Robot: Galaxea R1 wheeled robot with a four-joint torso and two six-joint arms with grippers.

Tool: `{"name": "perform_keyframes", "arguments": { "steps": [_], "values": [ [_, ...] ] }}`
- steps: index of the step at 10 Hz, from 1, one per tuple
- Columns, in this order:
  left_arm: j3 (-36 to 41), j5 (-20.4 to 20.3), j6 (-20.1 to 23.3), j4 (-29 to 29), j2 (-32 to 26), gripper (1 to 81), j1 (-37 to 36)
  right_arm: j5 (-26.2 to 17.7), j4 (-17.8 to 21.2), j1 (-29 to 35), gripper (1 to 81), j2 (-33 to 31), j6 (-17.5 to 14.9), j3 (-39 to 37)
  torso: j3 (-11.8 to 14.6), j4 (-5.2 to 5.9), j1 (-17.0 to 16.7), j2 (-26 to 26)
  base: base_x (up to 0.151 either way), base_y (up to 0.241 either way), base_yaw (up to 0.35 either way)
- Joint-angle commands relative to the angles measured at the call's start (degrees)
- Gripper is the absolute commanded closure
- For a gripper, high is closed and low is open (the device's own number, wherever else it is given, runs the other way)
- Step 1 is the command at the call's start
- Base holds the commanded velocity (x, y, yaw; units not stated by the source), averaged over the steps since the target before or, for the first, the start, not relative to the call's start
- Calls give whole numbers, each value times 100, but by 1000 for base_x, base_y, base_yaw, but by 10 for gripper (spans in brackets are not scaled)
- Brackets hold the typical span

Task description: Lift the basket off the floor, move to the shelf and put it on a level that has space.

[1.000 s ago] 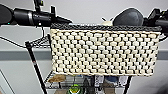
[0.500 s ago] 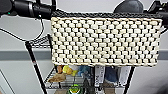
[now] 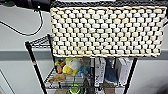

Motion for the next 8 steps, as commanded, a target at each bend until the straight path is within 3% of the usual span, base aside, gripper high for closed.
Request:
{"name": "perform_keyframes", "arguments": {
  "steps": [1,5,8],
  "values": [
    [-648,-173,142,120,380,811,-902,-200,-57,784,811,571,-98,-642,0,0,0,0,0,0,0],
    [-920,-120,169,93,609,811,-1218,-315,-31,1082,811,905,-98,-1064,0,0,0,0,0,0,0],
    [-1193,47,169,58,846,811,-1473,-640,22,1301,811,958,-90,-1389,0,0,2,0,0,0,0]
  ]
}}
